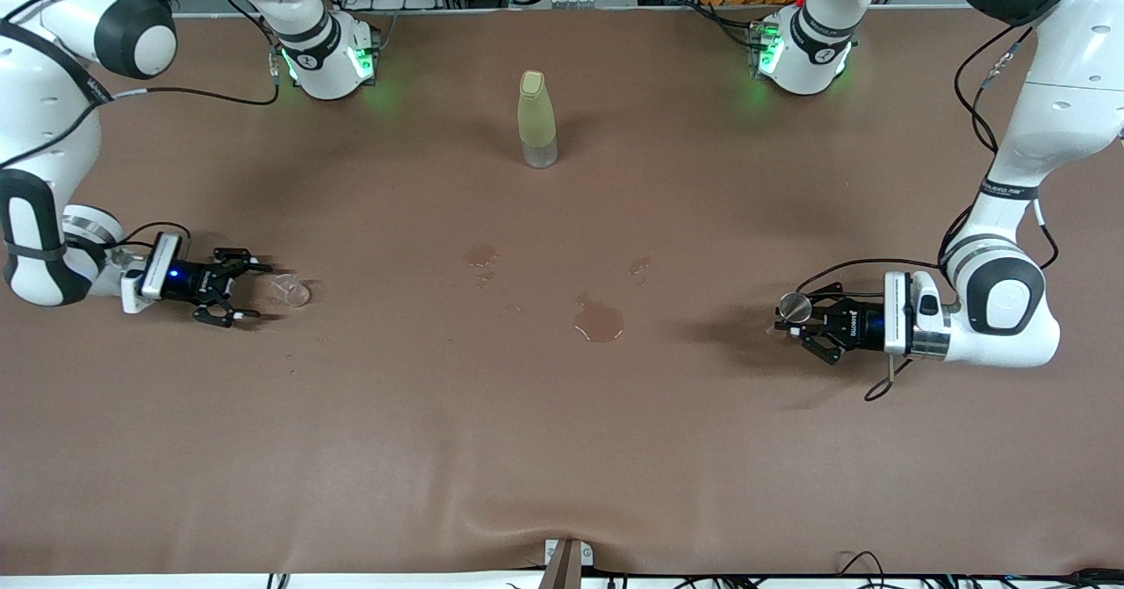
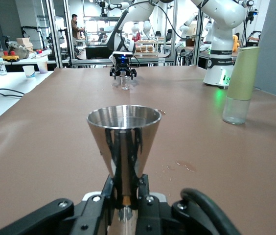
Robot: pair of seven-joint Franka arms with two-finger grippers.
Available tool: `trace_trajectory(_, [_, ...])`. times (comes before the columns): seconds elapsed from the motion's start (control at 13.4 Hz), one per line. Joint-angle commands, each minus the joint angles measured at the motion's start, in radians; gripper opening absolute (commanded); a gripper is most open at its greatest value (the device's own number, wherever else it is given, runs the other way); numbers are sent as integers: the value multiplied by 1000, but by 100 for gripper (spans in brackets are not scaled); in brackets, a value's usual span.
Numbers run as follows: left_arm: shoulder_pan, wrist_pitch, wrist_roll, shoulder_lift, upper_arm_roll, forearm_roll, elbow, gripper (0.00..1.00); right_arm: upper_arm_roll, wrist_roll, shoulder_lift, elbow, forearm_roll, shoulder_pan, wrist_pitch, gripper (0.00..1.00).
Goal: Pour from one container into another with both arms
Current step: 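Lift the beaker with the right gripper while the left gripper lifts the jigger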
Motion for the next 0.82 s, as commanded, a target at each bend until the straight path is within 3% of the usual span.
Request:
trace_trajectory(0.0, [0,11,-19,-12,-2,-24,-15,0,-2,-293,55,5,37,-2,-9,100])
trace_trajectory(0.74, [-16,39,-23,-10,-2,-25,-12,0,61,-330,83,5,39,49,59,100])
